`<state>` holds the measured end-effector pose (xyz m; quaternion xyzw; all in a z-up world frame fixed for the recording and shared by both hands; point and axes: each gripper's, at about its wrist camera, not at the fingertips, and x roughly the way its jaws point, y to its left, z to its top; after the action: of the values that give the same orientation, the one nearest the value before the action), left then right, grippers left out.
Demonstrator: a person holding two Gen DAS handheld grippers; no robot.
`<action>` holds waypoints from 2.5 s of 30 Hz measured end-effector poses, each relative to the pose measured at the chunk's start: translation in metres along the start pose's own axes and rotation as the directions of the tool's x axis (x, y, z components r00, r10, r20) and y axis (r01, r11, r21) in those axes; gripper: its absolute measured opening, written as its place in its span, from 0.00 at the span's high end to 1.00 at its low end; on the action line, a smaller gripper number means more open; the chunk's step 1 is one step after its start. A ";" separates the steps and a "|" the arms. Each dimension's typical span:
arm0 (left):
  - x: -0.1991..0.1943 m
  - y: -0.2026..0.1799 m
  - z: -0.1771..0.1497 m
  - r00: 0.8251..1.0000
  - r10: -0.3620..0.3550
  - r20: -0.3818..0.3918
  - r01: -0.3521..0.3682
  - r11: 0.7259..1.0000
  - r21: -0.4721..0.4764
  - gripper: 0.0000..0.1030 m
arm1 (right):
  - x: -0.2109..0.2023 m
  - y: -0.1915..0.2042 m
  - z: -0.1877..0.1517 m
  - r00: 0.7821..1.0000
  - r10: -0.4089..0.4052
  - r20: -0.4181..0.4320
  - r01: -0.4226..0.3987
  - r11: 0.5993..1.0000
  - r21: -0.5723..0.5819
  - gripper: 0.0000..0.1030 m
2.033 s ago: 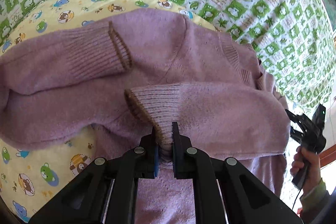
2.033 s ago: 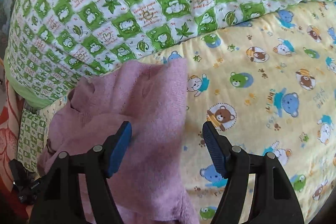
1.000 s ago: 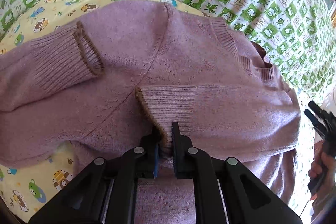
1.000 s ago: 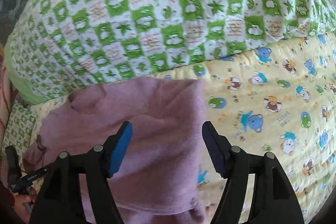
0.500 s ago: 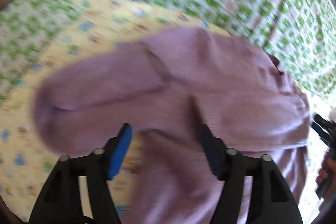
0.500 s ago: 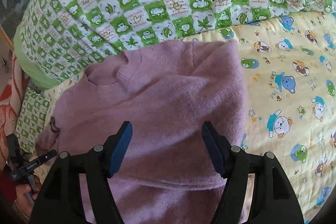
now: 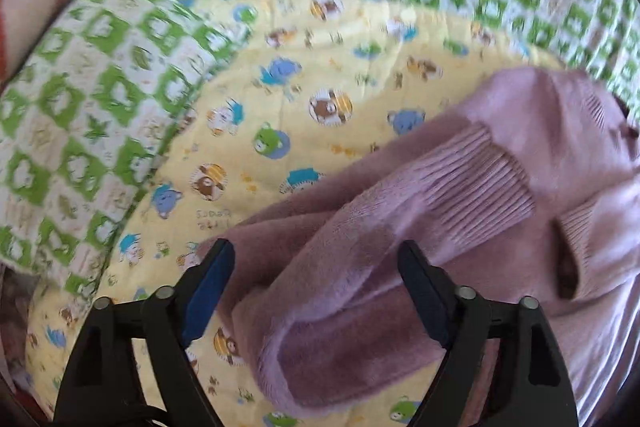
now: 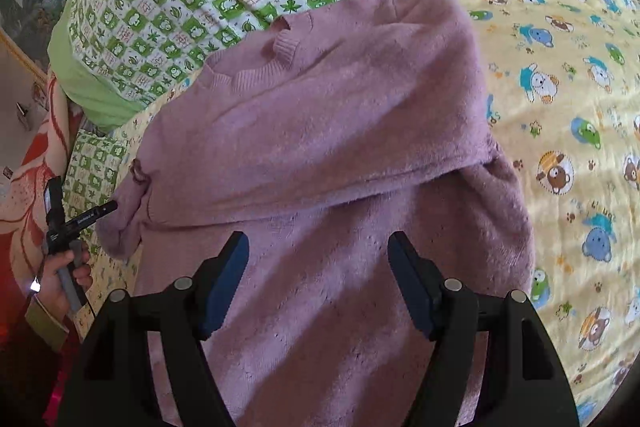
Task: Fold small clothes
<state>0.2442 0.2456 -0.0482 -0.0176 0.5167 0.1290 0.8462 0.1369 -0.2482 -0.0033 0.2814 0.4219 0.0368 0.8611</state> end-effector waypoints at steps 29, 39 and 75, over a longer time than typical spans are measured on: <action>-0.081 -0.334 -0.002 0.809 -0.587 0.028 0.548 0.771 0.324 0.78 | -0.032 -0.035 0.008 0.995 -0.027 0.096 0.013 0.990 0.141 0.30; -0.090 -0.181 -0.029 0.909 -0.391 0.142 0.359 0.910 0.209 0.44 | -0.015 -0.053 0.028 0.994 0.000 0.112 -0.021 0.983 0.184 0.30; 0.010 -0.073 -0.044 0.993 -0.109 0.038 0.115 0.967 -0.228 0.52 | -0.010 -0.032 0.129 0.998 0.009 0.069 0.006 0.976 -0.218 0.95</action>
<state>0.2279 0.1700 -0.0848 -0.1428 0.4857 0.1403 0.8509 0.2211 -0.3367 0.0503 0.1865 0.3848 0.0737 0.9009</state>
